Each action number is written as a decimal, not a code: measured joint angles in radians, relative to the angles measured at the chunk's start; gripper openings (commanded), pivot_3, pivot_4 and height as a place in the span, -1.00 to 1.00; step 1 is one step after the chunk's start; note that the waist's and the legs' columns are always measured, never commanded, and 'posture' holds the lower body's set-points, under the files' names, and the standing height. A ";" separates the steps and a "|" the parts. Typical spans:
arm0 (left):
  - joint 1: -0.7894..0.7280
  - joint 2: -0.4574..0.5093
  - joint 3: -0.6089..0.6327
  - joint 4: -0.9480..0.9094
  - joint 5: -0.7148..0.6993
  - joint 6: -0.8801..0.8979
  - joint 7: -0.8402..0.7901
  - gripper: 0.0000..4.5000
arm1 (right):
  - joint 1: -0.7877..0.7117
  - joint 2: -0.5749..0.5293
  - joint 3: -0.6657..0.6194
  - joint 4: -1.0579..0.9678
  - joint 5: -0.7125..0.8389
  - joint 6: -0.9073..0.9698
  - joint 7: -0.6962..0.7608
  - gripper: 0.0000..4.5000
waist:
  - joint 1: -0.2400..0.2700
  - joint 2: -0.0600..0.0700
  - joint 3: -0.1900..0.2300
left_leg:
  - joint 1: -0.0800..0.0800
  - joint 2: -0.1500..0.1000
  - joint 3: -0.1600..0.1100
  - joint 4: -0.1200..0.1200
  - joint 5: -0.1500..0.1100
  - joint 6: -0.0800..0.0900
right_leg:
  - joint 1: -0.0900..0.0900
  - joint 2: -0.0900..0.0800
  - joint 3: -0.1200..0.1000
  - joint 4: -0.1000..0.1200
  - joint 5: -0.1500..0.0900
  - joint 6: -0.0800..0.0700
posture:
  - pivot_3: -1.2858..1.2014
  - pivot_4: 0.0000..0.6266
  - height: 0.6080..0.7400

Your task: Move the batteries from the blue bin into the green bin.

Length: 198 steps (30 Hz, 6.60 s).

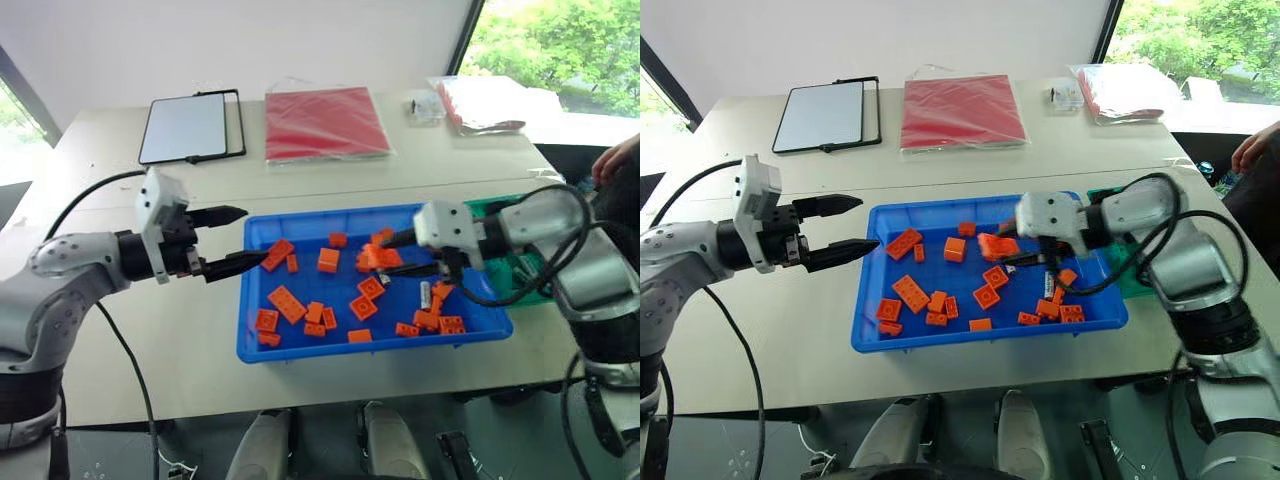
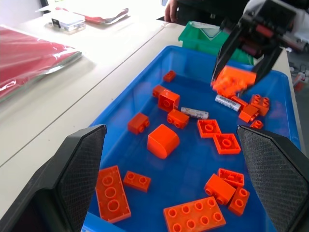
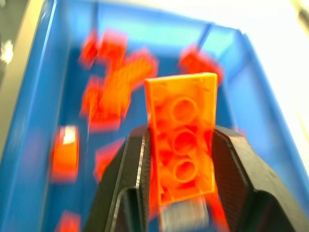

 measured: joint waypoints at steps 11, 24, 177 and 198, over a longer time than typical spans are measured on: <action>-0.023 -0.006 -0.017 0.023 0.017 -0.008 -0.012 1.00 | -0.071 0.255 0.177 0.122 -0.110 0.188 -0.289 0.84 | 0.003 -0.001 0.000 | -0.002 -0.003 0.000 0.001 0.000 0.000 | -0.001 0.000 0.000 0.000 0.001 0.000 | 0.03 -0.52 0.87; -0.053 -0.019 -0.049 0.055 0.034 -0.013 -0.047 1.00 | 0.189 0.127 -0.210 -0.321 -0.002 0.816 -0.519 0.84 | -0.002 -0.002 0.000 | -0.002 -0.002 0.001 0.000 0.000 0.000 | -0.001 0.000 0.000 0.001 0.000 0.000 | 0.03 -0.52 0.87; -0.143 -0.124 -0.109 0.175 0.101 -0.066 -0.118 1.00 | 0.279 -0.249 -0.607 0.022 0.401 0.610 -0.933 0.80 | 0.019 -0.002 0.001 | -0.002 -0.001 0.002 0.001 -0.001 0.003 | 0.003 0.000 -0.002 -0.004 0.000 0.000 | 0.03 -0.52 0.87; -0.178 -0.005 -0.098 0.165 0.081 -0.027 -0.238 1.00 | 0.770 -0.367 -0.926 -0.146 0.472 0.163 -0.097 0.80 | 0.027 -0.002 0.002 | -0.001 -0.001 0.002 0.002 -0.002 0.004 | 0.006 -0.002 -0.002 -0.006 -0.003 -0.002 | 0.03 -0.52 0.87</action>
